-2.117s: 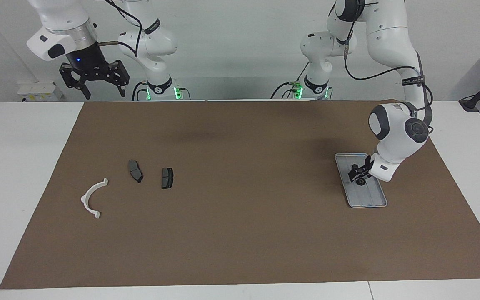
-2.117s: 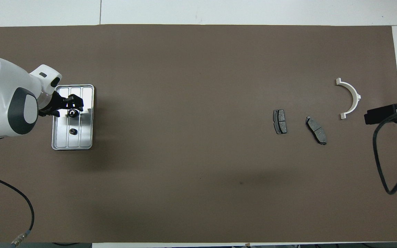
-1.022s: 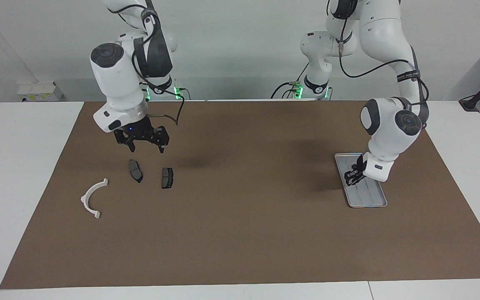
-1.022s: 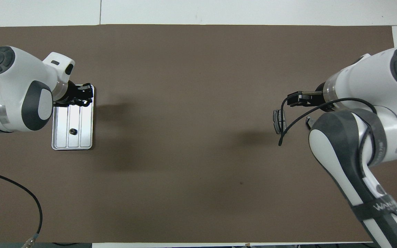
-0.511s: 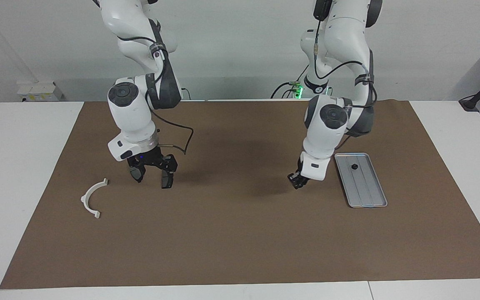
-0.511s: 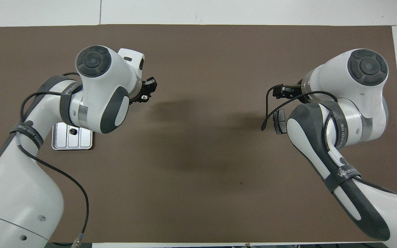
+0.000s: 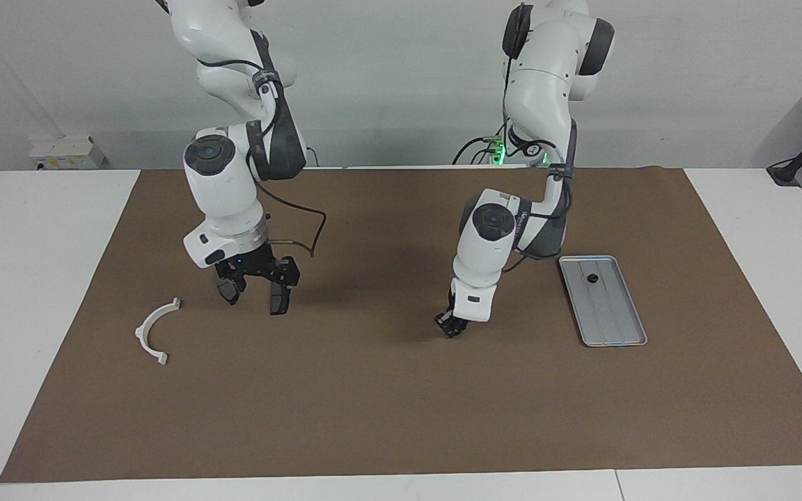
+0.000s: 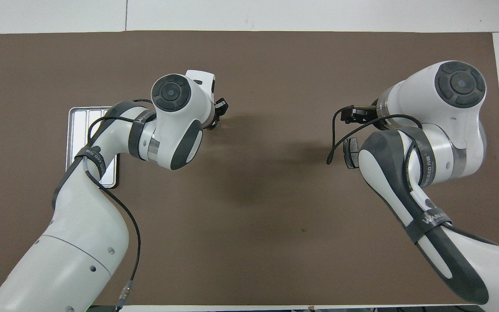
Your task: Place bearing gear from tray to pile
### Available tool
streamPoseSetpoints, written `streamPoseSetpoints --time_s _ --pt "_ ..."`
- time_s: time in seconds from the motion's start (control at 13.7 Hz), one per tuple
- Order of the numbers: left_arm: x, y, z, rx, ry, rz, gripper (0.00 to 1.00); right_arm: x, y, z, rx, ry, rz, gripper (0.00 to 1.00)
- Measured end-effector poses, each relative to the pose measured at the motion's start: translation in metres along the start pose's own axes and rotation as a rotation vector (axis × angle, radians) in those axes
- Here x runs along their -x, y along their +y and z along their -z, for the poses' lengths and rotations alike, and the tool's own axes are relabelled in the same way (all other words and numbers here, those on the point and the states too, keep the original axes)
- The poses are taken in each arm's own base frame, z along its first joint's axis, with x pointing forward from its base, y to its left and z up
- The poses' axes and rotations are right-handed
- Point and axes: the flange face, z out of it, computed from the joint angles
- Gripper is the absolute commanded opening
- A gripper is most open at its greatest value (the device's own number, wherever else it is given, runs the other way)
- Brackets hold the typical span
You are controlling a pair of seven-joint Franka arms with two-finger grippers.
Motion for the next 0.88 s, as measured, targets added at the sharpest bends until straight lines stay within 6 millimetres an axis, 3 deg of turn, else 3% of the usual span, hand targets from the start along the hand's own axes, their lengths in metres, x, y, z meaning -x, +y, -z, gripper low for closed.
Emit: streamPoseSetpoints --time_s 0.07,0.15,0.36,0.58,0.73,0.88 --pt "0.003 0.002 -0.001 -0.001 -0.001 0.001 0.92 0.000 -0.001 0.000 0.000 0.000 -0.002 1.00" --pt "0.003 0.002 -0.002 -0.003 0.000 0.002 1.00 0.000 -0.002 0.000 0.000 0.001 -0.010 1.00" --pt "-0.002 -0.003 -0.003 -0.028 0.016 -0.006 1.00 0.004 -0.010 0.000 -0.002 0.000 -0.047 1.00" --pt "-0.038 -0.024 0.018 -0.085 0.033 0.041 1.00 0.008 -0.023 0.001 -0.004 0.000 -0.060 1.00" --pt "-0.079 -0.059 0.052 -0.119 0.028 0.045 1.00 0.014 -0.040 0.002 -0.008 0.002 -0.107 0.99" --pt "-0.129 -0.118 0.082 -0.143 0.008 -0.064 1.00 0.027 -0.086 0.005 -0.020 0.008 -0.183 0.95"
